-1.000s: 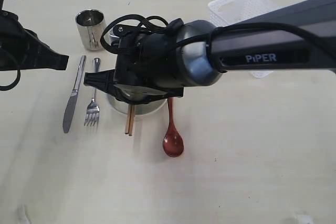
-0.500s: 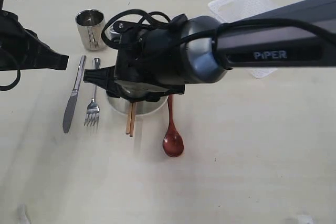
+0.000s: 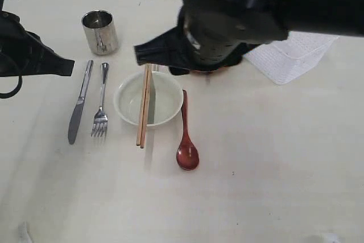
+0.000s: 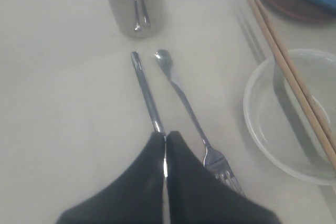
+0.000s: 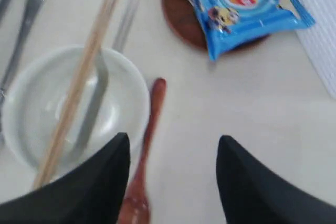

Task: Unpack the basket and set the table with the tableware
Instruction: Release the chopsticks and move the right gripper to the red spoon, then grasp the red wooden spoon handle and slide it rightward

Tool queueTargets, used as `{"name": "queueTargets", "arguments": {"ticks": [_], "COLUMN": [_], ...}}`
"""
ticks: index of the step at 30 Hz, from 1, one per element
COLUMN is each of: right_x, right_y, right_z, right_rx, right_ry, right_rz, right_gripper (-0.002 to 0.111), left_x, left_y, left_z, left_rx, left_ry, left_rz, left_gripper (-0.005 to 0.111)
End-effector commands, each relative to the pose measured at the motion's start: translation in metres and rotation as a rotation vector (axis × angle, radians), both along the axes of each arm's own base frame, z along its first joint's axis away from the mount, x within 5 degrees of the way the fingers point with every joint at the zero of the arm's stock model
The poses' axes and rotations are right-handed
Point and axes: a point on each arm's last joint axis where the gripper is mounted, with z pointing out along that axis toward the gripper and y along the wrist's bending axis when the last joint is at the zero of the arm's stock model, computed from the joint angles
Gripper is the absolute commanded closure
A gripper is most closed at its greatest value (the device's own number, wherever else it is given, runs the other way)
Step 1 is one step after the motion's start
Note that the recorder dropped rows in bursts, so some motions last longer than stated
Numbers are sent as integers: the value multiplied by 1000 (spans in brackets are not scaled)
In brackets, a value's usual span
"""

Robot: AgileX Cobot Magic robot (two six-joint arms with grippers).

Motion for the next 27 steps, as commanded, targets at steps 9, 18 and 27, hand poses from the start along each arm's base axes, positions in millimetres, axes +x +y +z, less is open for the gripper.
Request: {"name": "queueTargets", "arguments": {"ticks": [9, 18, 27], "right_x": [-10, -11, -6], "right_y": [-30, -10, -4], "right_z": [-91, -125, -143], "right_rx": [178, 169, 173], "right_ry": [238, 261, 257], "right_rz": [37, 85, 102], "right_gripper": [59, 59, 59], "left_x": [-1, -1, -1], "left_y": [1, 1, 1], "left_z": [0, 0, 0], "left_rx": [1, 1, 1], "left_ry": [-5, -5, -5], "left_rz": [0, 0, 0], "left_gripper": [106, 106, 106]}}
